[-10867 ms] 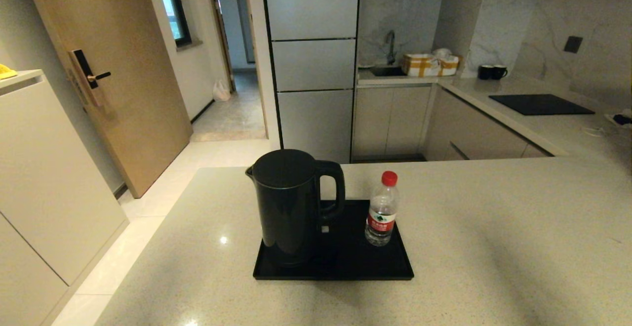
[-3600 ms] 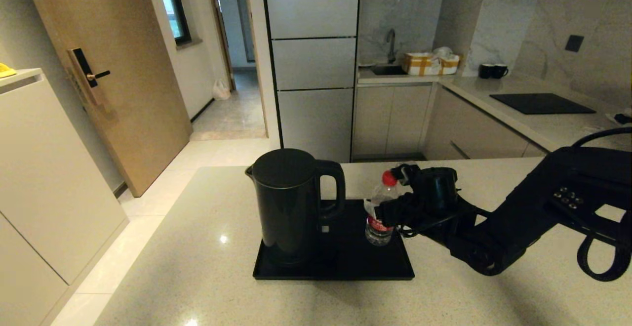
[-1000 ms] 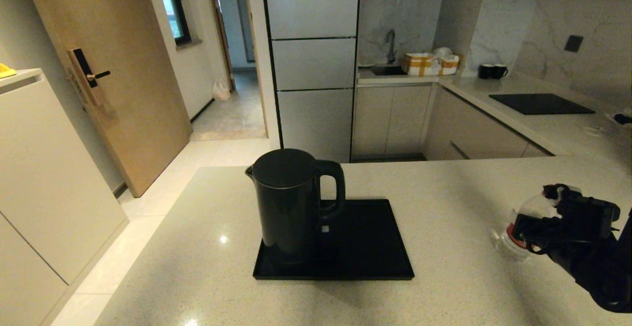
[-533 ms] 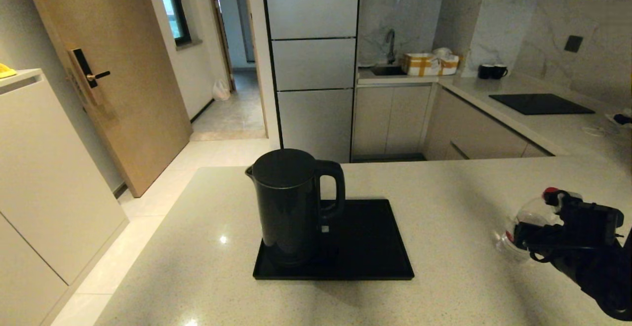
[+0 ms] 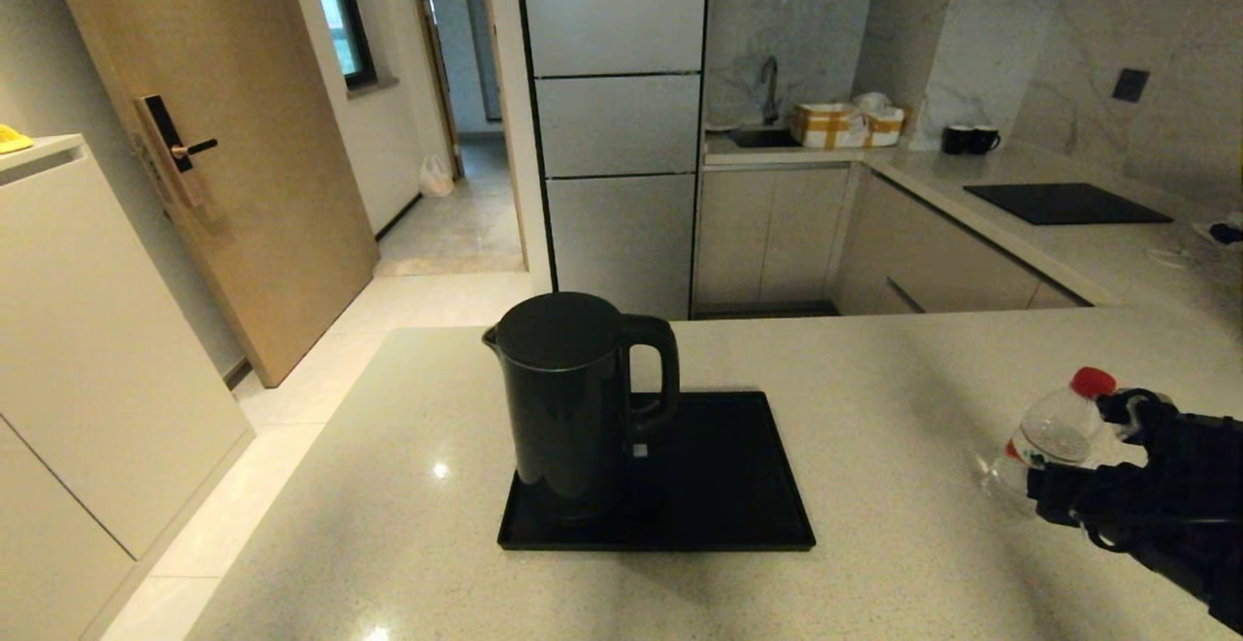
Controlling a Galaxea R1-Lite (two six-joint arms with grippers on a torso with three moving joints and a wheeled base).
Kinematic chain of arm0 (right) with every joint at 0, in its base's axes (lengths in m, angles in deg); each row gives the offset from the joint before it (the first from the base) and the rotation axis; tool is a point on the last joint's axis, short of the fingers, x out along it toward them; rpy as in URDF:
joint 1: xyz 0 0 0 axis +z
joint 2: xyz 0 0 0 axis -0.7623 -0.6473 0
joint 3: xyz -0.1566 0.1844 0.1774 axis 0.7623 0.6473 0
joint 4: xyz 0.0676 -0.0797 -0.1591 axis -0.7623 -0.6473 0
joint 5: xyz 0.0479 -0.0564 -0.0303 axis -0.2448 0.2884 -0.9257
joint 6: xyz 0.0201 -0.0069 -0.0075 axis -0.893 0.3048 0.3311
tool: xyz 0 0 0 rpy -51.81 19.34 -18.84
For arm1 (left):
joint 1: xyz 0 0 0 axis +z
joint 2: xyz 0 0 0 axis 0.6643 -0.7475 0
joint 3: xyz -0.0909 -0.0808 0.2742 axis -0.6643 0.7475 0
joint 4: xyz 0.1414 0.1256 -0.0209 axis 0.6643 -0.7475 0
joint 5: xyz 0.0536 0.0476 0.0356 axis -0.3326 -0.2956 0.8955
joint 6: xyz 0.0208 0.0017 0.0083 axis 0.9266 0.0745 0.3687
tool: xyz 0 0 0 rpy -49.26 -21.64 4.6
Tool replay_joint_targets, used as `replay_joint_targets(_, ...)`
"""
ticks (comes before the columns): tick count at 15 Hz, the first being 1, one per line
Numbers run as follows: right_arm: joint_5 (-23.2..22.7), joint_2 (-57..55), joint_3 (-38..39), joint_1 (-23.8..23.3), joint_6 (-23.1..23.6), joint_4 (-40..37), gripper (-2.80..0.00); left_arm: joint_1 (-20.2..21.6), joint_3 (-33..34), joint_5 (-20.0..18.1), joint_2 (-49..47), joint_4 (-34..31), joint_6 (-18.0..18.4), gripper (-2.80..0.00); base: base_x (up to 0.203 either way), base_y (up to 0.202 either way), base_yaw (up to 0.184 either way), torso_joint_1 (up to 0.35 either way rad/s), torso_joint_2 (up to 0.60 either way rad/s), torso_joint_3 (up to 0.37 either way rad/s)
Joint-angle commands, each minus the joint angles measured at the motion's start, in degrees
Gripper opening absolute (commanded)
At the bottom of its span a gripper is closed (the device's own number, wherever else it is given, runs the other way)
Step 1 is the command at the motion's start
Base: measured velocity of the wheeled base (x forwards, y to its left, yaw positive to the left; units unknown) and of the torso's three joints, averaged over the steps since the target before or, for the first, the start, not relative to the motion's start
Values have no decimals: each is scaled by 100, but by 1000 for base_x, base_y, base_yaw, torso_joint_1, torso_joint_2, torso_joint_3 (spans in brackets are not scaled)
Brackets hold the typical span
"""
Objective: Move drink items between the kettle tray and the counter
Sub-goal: Place it on the right, then pick up the kettle
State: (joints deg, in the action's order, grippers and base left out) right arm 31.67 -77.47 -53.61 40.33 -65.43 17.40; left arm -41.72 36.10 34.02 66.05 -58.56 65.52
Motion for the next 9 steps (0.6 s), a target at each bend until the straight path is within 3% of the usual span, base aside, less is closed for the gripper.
replay_joint_targets(1, -1, 817, 156, -8, 5, 17, 0, 1, 3, -4, 2, -1, 0, -280, 0, 0, 0, 0, 0, 0)
replay_joint_targets(5, 26, 2509, -140, -46, 69, -904, 0, 1, 3, 2, 2, -1, 0, -280, 0, 0, 0, 0, 0, 0)
replay_joint_targets(7, -14, 3875, -882, 50, 71, -2752, 0, 1, 3, 2, 2, -1, 0, -280, 0, 0, 0, 0, 0, 0)
replay_joint_targets(8, -60, 4556, -1464, 178, 30, -4326, -280, 1, 3, 2, 2, -1, 0, -280, 0, 0, 0, 0, 0, 0)
replay_joint_targets(9, -96, 5204, -2101, 381, -19, -5951, -280, 1, 3, 2, 2, -1, 0, -280, 0, 0, 0, 0, 0, 0)
